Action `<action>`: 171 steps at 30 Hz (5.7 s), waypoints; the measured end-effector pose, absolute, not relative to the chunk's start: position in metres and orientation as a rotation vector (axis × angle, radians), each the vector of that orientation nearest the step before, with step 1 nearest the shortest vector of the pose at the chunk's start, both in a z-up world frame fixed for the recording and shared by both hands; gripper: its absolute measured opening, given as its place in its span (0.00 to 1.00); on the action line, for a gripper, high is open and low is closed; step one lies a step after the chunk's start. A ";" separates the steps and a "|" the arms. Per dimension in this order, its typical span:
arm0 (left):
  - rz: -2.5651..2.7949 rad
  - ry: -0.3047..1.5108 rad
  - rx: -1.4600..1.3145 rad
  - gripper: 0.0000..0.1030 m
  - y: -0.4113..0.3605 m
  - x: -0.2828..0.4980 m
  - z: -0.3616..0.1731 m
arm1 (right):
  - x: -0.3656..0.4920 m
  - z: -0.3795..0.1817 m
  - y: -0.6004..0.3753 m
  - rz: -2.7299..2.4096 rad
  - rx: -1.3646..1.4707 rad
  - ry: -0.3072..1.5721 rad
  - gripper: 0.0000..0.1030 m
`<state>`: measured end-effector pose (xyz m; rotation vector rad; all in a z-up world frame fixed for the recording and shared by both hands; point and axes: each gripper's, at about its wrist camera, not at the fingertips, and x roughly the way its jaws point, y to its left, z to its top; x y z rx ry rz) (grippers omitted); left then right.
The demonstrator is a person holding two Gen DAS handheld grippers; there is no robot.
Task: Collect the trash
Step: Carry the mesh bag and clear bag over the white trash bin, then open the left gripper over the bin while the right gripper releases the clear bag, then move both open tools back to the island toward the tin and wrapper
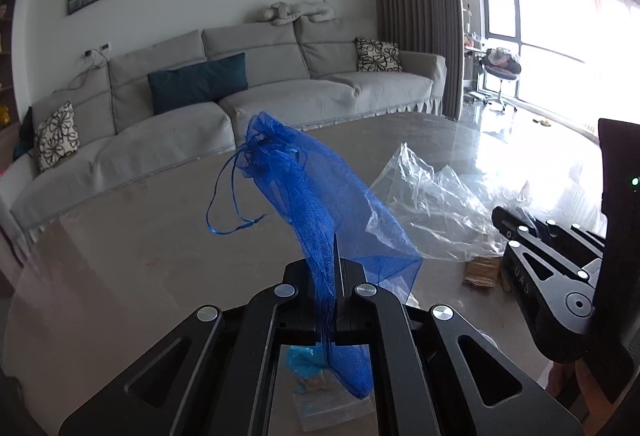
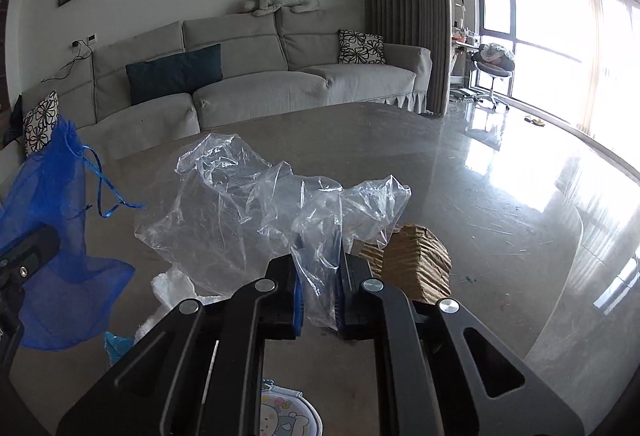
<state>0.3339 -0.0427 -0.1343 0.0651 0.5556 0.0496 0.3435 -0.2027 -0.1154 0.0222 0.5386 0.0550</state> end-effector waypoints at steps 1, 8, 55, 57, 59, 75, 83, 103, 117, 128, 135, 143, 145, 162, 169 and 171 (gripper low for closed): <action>0.044 0.557 0.063 0.03 -0.043 0.333 -0.133 | 0.335 -0.105 -0.205 0.055 0.023 0.508 0.12; -0.020 0.534 0.070 0.04 -0.060 0.318 -0.129 | 0.282 -0.063 -0.229 0.006 0.002 0.383 0.12; -0.837 0.777 0.445 0.04 -0.341 0.154 -0.269 | 0.081 -0.162 -0.418 -0.548 -0.013 0.550 0.13; -0.851 0.799 0.452 0.04 -0.345 0.154 -0.276 | 0.079 -0.165 -0.422 -0.552 -0.010 0.557 0.13; -0.861 0.829 0.464 0.04 -0.349 0.154 -0.285 | 0.078 -0.167 -0.426 -0.559 -0.008 0.562 0.13; -0.830 0.871 0.572 0.91 -0.364 0.158 -0.315 | 0.077 -0.166 -0.435 -0.579 0.023 0.574 0.13; -0.805 0.852 0.565 0.93 -0.360 0.158 -0.310 | 0.079 -0.165 -0.431 -0.563 0.019 0.575 0.13; -0.592 0.754 0.258 0.93 -0.261 0.222 -0.216 | 0.109 -0.208 -0.416 -0.434 0.045 0.760 0.13; -0.578 0.700 0.246 0.93 -0.246 0.214 -0.198 | 0.133 -0.282 -0.411 -0.428 0.008 1.096 0.19; -0.583 0.703 0.260 0.93 -0.249 0.216 -0.202 | 0.138 -0.306 -0.408 -0.488 -0.073 1.203 0.89; -0.570 0.692 0.263 0.93 -0.247 0.215 -0.201 | 0.136 -0.266 -0.402 -0.483 -0.046 1.012 0.92; -0.479 0.628 0.244 0.93 -0.221 0.215 -0.188 | 0.128 -0.185 -0.375 -0.463 -0.007 0.583 0.95; -0.448 0.611 0.237 0.93 -0.209 0.216 -0.182 | 0.126 -0.169 -0.370 -0.444 0.018 0.509 0.95; -0.020 0.661 0.064 0.96 -0.043 0.291 -0.172 | 0.178 -0.106 -0.257 -0.112 0.011 0.352 0.95; 0.099 0.837 -0.043 0.96 0.008 0.333 -0.207 | 0.206 -0.110 -0.216 -0.036 -0.051 0.341 0.95; 0.103 0.857 -0.047 0.96 0.011 0.338 -0.213 | 0.211 -0.117 -0.207 -0.021 -0.054 0.352 0.95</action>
